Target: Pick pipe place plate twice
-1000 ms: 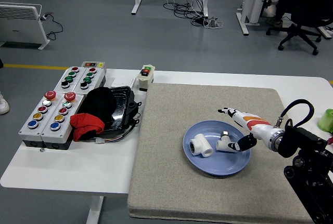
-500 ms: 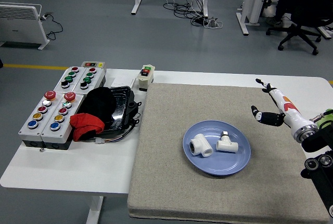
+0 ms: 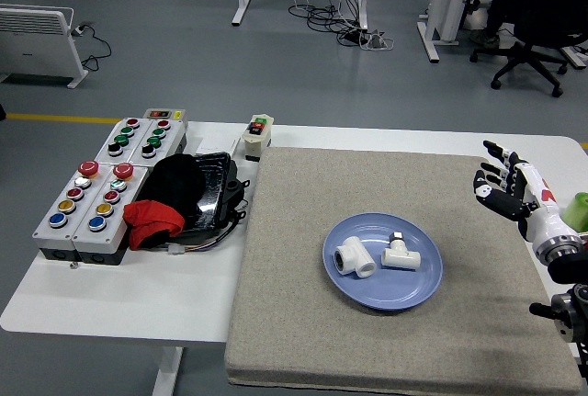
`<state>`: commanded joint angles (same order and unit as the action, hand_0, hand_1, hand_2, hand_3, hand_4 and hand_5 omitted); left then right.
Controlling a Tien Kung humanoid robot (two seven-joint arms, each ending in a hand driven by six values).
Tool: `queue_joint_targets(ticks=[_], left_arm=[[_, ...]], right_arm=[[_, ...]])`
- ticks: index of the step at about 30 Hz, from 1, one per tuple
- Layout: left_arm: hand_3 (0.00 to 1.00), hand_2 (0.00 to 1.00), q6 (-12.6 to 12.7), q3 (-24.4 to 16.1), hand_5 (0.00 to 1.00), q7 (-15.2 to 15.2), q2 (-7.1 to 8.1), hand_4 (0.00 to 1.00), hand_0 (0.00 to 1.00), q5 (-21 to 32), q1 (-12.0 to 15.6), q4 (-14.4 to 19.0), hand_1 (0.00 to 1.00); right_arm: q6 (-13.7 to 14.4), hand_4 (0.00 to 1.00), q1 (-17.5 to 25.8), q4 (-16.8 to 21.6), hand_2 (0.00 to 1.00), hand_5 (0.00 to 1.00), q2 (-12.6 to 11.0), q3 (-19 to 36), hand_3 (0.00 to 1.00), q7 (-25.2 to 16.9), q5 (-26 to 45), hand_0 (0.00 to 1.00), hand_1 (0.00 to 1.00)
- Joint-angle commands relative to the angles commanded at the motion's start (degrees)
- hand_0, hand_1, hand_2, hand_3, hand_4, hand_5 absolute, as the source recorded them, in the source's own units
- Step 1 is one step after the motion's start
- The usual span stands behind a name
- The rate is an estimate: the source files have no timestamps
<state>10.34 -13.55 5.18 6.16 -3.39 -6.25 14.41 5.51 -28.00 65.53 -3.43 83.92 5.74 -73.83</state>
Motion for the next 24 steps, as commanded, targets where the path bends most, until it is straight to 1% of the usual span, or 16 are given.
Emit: queue_joint_targets(ticks=[2,3,6,8,9,14,15,20,21,24], left_arm=[[0.589,0.517,-0.03,0.1,0.998,-0.06,0.04,0.268,0.623,0.11,-0.07,0.0,0.588],[0.589,0.516,-0.04,0.1,0.998,-0.07,0.05,0.269,0.623,0.1,-0.1,0.0,0.588],[0.589,0.516,-0.06,0.04,0.998,-0.04,0.07,0.269,0.623,-0.08,-0.16,-0.01,0.588],[0.589,0.516,-0.07,0.08,0.998,-0.07,0.08,0.269,0.623,-0.03,-0.18,-0.01,0.588],[0.59,0.515,-0.06,0.07,0.998,-0.07,0.08,0.269,0.623,-0.03,-0.18,-0.01,0.587],[0.59,0.515,0.0,0.0,0.998,-0.01,0.02,0.269,0.623,-0.04,-0.21,-0.02,0.587],[0.59,0.516,0.01,-0.02,0.998,0.0,0.01,0.27,0.623,-0.03,-0.21,-0.02,0.587],[0.59,0.516,0.01,-0.11,0.998,0.07,-0.03,0.27,0.623,-0.11,-0.2,-0.02,0.587],[0.589,0.517,0.0,-0.14,0.998,0.07,-0.03,0.27,0.623,-0.16,-0.18,-0.02,0.587],[0.589,0.517,0.01,-0.07,0.998,-0.01,-0.05,0.27,0.623,0.02,-0.18,-0.01,0.587]], right_arm=[[0.11,0.451,0.63,0.31,0.906,0.294,0.16,1.04,0.848,1.08,4.84,0.861,0.817],[0.1,0.481,0.9,0.4,0.885,0.443,0.21,1.44,0.845,1.4,7.08,0.845,0.808],[-0.03,0.481,1.61,0.69,0.885,0.443,0.43,2.55,0.845,1.44,14.45,0.845,0.808],[-0.19,0.481,1.84,0.76,0.885,0.443,0.57,3.09,0.845,1.46,17.67,0.845,0.808],[-0.12,0.485,1.92,0.77,0.877,0.487,0.67,3.37,0.842,1.43,18.62,0.845,0.804],[0.52,0.485,1.97,0.66,0.877,0.487,0.84,3.9,0.842,1.3,19.77,0.845,0.804],[0.57,0.466,1.97,0.65,0.852,0.462,0.85,3.91,0.825,1.29,19.84,0.836,0.794],[0.6,0.466,1.91,0.71,0.852,0.462,0.93,3.98,0.825,1.31,20.56,0.836,0.794],[0.59,0.461,1.92,0.76,0.844,0.523,0.95,3.99,0.823,1.33,20.73,0.833,0.791],[0.63,0.461,1.94,0.78,0.844,0.523,1.04,4.09,0.823,1.39,21.13,0.833,0.791]])
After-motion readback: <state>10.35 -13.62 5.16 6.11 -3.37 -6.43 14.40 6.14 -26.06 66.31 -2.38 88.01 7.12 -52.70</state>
